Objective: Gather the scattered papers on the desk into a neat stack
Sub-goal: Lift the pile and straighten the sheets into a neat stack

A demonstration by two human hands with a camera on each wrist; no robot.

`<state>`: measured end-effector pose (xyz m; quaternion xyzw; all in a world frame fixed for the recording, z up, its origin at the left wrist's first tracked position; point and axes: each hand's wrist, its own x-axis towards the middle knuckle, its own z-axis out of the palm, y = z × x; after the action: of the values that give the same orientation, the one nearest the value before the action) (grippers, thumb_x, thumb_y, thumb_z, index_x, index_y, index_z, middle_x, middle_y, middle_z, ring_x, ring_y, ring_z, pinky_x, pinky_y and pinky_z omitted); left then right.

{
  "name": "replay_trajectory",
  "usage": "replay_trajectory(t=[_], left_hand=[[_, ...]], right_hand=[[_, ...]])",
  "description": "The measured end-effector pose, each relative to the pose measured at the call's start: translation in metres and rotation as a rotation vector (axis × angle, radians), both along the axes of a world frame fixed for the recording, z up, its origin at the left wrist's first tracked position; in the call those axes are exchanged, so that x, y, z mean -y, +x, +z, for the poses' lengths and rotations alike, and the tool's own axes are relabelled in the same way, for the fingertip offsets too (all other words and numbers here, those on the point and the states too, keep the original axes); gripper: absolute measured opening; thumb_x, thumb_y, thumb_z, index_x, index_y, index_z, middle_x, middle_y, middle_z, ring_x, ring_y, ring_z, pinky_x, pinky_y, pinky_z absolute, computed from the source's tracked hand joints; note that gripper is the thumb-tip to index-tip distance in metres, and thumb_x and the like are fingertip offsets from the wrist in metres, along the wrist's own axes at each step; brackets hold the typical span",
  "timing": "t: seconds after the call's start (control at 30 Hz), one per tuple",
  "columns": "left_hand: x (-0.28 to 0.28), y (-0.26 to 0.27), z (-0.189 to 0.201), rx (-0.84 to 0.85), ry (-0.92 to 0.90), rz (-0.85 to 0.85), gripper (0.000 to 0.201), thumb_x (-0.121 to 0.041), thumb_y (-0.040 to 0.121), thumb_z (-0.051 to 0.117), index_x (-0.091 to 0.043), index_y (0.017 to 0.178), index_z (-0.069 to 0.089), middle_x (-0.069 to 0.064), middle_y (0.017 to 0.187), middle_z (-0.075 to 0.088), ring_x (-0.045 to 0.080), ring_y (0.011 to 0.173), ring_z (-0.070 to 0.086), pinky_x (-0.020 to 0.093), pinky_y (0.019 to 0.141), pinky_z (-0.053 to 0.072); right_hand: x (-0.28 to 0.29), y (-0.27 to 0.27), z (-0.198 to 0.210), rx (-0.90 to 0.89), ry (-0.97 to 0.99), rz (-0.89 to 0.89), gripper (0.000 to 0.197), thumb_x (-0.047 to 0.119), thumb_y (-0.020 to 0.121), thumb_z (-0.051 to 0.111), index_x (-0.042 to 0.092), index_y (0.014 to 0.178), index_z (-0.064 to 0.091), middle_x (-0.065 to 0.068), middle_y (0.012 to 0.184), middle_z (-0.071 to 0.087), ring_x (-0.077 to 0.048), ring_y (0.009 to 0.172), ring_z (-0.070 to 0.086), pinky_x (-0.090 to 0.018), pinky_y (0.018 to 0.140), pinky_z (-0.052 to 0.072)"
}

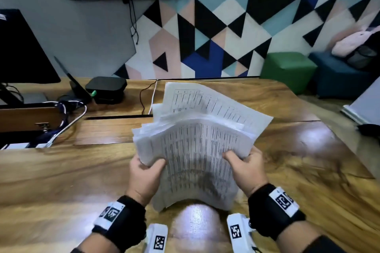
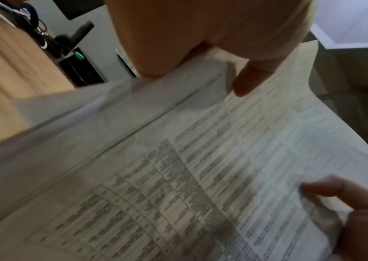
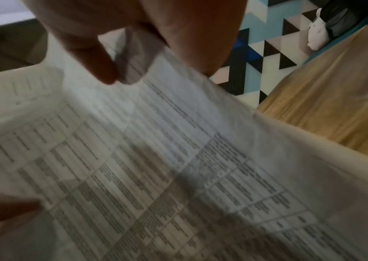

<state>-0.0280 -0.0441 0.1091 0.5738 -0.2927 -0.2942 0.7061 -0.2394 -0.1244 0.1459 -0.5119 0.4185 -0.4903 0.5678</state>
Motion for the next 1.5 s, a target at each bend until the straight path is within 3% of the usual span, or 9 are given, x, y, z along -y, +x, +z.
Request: replay_trajectory(t=[0.2, 0.43, 0.63, 0.73, 0.9, 1.07, 1.2, 1.37, 1.5], left_hand=[[-0.003, 0.004, 0.024, 0.060, -0.083, 0.029, 0.035, 0.024, 0.082, 0.057, -0.010, 0.076, 0.064, -0.017, 0.056, 0.072, -0.006, 0.053, 0.065, 0.011, 0.053, 0.053], [-0.015, 0.002, 0.000, 0.042, 0.020, -0.049, 0.046, -0.029, 0.046, 0.070, -0.008, 0.087, 0.065, -0.007, 0.070, 0.078, 0.004, 0.064, 0.071, 0.017, 0.056, 0.056], [-0.010, 0.006, 0.003, 0.051, 0.135, -0.074, 0.020, 0.020, 0.084, 0.059, 0.002, 0.085, 0.069, -0.002, 0.064, 0.077, 0.008, 0.060, 0.073, 0.018, 0.054, 0.056], [-0.011, 0.005, 0.007, 0.044, 0.153, -0.100, 0.021, 0.023, 0.084, 0.056, 0.005, 0.085, 0.068, -0.001, 0.062, 0.077, 0.007, 0.058, 0.073, 0.017, 0.052, 0.055], [-0.012, 0.003, 0.006, 0.051, 0.133, -0.112, 0.014, 0.017, 0.080, 0.064, 0.003, 0.081, 0.067, -0.001, 0.061, 0.075, 0.007, 0.056, 0.070, 0.018, 0.052, 0.054], [-0.014, 0.004, 0.010, 0.057, 0.137, -0.152, 0.020, 0.021, 0.081, 0.060, 0.003, 0.081, 0.069, 0.002, 0.064, 0.077, 0.009, 0.059, 0.071, 0.021, 0.056, 0.058], [-0.016, 0.005, 0.012, 0.037, 0.096, -0.189, 0.018, 0.000, 0.068, 0.063, 0.001, 0.084, 0.070, 0.003, 0.070, 0.078, 0.010, 0.066, 0.073, 0.021, 0.058, 0.057], [-0.013, 0.006, 0.008, 0.053, 0.131, -0.192, 0.010, 0.011, 0.082, 0.067, 0.001, 0.083, 0.071, 0.008, 0.072, 0.078, 0.015, 0.066, 0.073, 0.026, 0.059, 0.058], [-0.006, 0.015, 0.007, 0.079, 0.171, -0.208, 0.003, 0.005, 0.086, 0.068, 0.002, 0.085, 0.069, 0.008, 0.071, 0.077, 0.019, 0.067, 0.073, 0.030, 0.058, 0.059]], right_hand=[[0.002, -0.008, 0.018, -0.018, -0.098, -0.024, 0.035, -0.020, 0.082, 0.064, 0.013, 0.069, 0.069, 0.013, 0.054, 0.071, 0.005, 0.053, 0.064, -0.010, 0.056, 0.053], [-0.002, -0.017, 0.010, -0.080, -0.070, 0.120, 0.027, -0.015, 0.083, 0.067, 0.009, 0.094, 0.069, 0.010, 0.079, 0.080, 0.000, 0.075, 0.074, -0.011, 0.067, 0.056], [0.019, -0.026, 0.041, 0.008, -0.233, 0.017, 0.026, 0.006, 0.085, 0.070, 0.015, 0.109, 0.066, 0.011, 0.094, 0.079, 0.000, 0.089, 0.072, -0.012, 0.076, 0.055], [0.030, -0.028, 0.084, -0.253, -0.495, -0.046, 0.039, 0.039, 0.079, 0.067, 0.033, 0.117, 0.061, 0.015, 0.113, 0.069, -0.004, 0.108, 0.064, -0.019, 0.092, 0.053], [0.019, 0.007, 0.140, -0.736, -0.772, 0.184, 0.067, 0.056, 0.081, 0.061, 0.031, 0.141, 0.047, 0.014, 0.140, 0.051, -0.005, 0.132, 0.043, -0.033, 0.114, 0.036], [0.027, 0.047, 0.139, -0.955, -0.690, 0.449, 0.013, 0.037, 0.086, 0.067, 0.025, 0.088, 0.068, 0.009, 0.088, 0.074, -0.016, 0.091, 0.065, -0.038, 0.094, 0.048], [0.033, 0.049, 0.138, -0.828, -0.670, 0.434, 0.012, 0.027, 0.088, 0.068, 0.019, 0.080, 0.067, 0.004, 0.068, 0.070, -0.006, 0.064, 0.061, -0.028, 0.071, 0.049], [0.036, 0.037, 0.161, -0.724, -0.816, 0.250, 0.010, 0.022, 0.091, 0.067, 0.016, 0.086, 0.072, 0.006, 0.078, 0.074, -0.010, 0.077, 0.069, -0.040, 0.078, 0.059], [0.035, 0.007, 0.196, -0.447, -1.038, -0.097, 0.012, 0.014, 0.097, 0.061, 0.010, 0.093, 0.072, 0.004, 0.085, 0.068, 0.001, 0.079, 0.063, -0.018, 0.074, 0.052]])
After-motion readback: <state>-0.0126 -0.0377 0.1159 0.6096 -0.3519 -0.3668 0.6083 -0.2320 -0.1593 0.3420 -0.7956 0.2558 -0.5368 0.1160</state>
